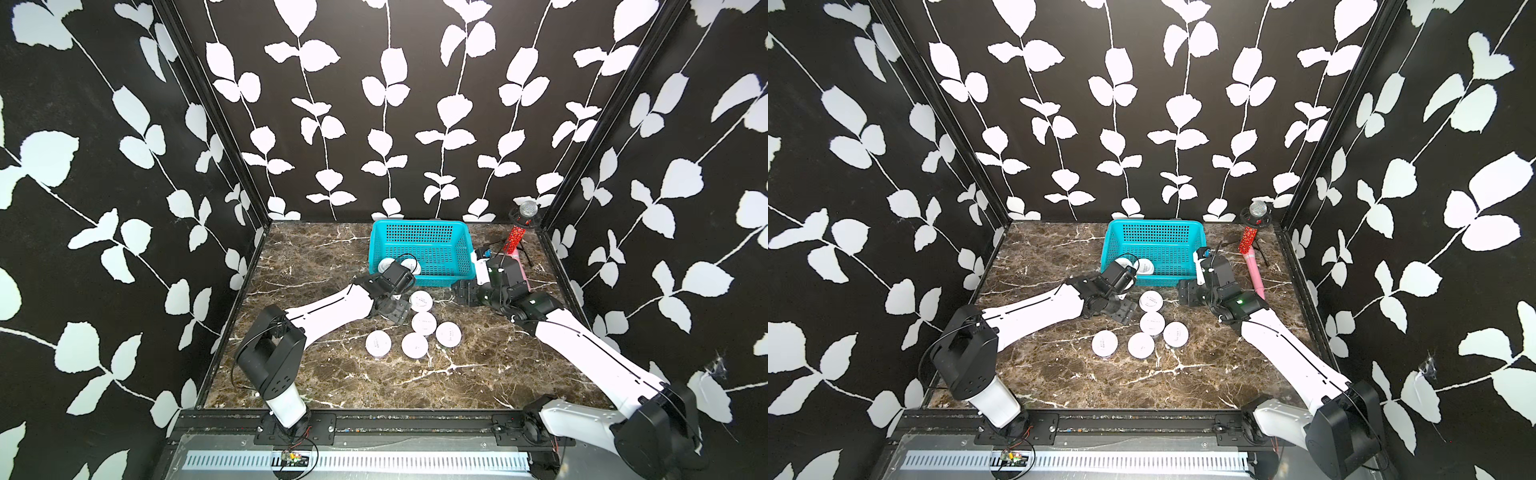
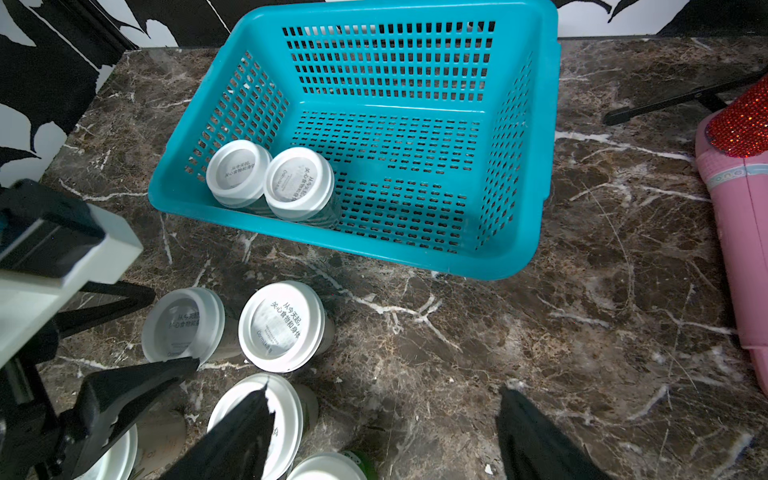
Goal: Put the yogurt in the basket
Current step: Pick up the yogurt from the center of the board.
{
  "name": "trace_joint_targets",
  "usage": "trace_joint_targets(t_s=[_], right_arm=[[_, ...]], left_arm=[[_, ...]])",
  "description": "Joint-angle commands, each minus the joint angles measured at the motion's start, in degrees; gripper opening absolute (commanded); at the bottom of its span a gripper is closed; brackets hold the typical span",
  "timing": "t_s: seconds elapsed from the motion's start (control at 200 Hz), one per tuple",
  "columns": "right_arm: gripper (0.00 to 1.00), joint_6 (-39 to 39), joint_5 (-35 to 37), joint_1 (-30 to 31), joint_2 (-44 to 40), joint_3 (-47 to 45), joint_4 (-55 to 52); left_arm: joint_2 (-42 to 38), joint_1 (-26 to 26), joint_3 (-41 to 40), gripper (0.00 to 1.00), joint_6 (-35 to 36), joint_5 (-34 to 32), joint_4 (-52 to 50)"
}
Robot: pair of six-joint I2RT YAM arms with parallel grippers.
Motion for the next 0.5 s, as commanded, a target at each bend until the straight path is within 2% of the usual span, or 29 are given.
trace_joint_targets(t_s=[0.0,0.285,0.495], right_arm=[[0.86,-0.18,-0.03,-0.18,-0.89,-1.53,0.43],[0.85,-0.28,-0.05,-0.23,-0.49,-1.63,0.39],[0.86,-0.24,-0.18,-0.17,-0.34,-1.62,0.39]], left_arm=[[0.70,-0.27,0.54,0.78,0.45,-1.45,0.54],[1.74,-0.26,0.57,0.68,0.14,-2.35,0.72],[2.02,-0.30,0.75,0.67,-0.03,-2.87,0.63]])
